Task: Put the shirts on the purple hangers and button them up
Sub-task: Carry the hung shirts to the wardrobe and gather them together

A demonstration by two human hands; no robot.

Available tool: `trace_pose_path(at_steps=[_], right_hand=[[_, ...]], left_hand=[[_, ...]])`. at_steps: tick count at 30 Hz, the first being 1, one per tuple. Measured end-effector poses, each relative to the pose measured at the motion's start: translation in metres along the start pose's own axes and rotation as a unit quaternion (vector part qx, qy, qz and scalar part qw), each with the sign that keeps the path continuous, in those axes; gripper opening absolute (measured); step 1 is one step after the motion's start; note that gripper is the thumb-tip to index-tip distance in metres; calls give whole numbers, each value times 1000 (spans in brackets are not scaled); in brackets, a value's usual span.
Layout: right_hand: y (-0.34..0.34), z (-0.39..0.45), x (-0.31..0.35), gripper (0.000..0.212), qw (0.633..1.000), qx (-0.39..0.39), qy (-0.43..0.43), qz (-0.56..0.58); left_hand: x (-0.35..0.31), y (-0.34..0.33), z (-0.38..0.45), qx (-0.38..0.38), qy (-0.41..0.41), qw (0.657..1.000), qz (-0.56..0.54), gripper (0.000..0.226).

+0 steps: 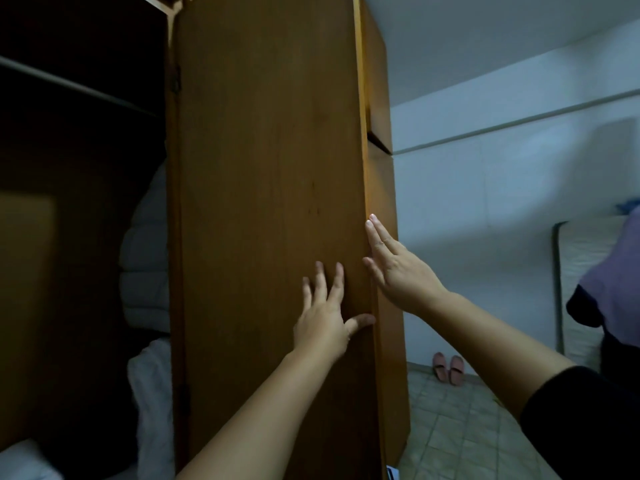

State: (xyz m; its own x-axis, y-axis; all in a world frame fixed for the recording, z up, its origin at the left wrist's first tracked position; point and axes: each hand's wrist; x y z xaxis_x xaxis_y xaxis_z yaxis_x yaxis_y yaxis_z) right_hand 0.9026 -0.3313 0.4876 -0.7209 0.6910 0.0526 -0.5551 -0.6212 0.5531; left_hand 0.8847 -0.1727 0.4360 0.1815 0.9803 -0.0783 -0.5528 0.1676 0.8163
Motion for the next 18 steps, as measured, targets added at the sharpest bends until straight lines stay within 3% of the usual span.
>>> trace_pose_path(at_steps=[6,18], right_hand=[[-12,1,-17,54,991,-48,48,-117],[-21,1,-21,53,985,-85,66,-134]], left_hand=[[-3,-9,9,-13,5,1000,16,98],[1,-10,5,-24,11,999,24,100]])
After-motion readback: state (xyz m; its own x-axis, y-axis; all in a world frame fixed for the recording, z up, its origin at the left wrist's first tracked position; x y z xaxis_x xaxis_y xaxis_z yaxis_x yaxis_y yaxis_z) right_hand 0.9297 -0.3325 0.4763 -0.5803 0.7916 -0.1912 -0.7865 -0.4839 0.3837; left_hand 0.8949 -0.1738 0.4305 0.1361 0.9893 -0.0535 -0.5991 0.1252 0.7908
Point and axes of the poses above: each hand's wrist, its own z-axis towards the middle knuckle, its own y-axis out of the back of the hand, x = y × z, and after that the axes turned 15 degrees about z, right-handed
